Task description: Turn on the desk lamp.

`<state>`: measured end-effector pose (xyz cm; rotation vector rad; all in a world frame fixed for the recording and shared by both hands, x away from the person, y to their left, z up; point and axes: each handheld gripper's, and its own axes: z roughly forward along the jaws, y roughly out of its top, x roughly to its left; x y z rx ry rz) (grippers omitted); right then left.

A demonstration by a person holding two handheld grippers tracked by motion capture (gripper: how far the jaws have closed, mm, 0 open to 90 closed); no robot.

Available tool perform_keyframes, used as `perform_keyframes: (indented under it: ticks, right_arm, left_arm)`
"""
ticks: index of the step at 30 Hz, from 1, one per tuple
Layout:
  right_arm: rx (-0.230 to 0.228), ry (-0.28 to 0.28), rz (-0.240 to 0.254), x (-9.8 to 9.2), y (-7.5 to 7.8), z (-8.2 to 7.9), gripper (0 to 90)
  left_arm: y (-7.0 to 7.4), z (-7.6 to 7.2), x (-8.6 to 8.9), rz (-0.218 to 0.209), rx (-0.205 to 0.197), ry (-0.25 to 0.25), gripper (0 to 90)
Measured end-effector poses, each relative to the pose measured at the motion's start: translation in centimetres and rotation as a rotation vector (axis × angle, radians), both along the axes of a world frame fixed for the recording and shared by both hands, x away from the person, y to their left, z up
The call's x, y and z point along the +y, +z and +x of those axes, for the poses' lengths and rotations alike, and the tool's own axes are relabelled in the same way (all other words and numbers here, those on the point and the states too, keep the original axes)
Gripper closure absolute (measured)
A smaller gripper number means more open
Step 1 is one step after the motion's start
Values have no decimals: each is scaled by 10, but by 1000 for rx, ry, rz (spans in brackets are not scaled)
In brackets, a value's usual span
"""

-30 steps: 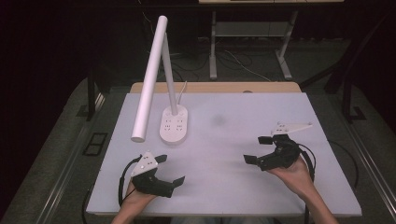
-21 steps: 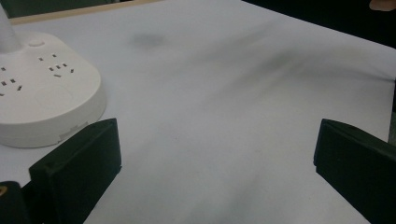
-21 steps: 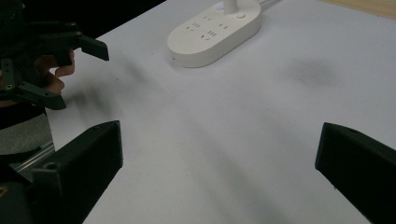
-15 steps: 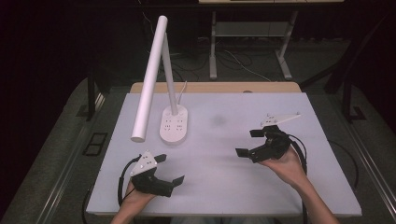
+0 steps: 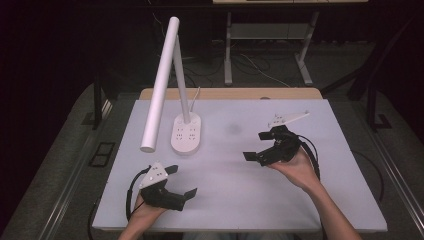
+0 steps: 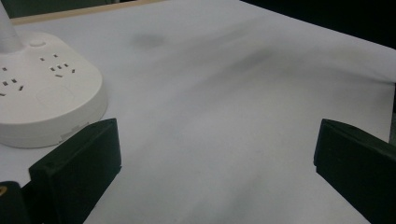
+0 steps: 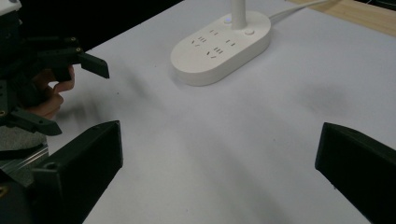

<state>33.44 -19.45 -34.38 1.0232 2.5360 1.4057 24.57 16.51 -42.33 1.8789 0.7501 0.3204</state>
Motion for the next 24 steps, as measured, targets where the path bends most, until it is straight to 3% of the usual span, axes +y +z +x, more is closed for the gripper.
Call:
perform_keyframes:
  ticks: [13, 24]
  right_arm:
    - [-13, 21, -31, 28, 8, 19, 2]
    - [11, 16, -23, 44, 5, 42, 2]
  left_arm:
    - [0, -1, 0, -2, 1, -5, 0]
    - [0, -1, -1, 0, 0, -9, 0]
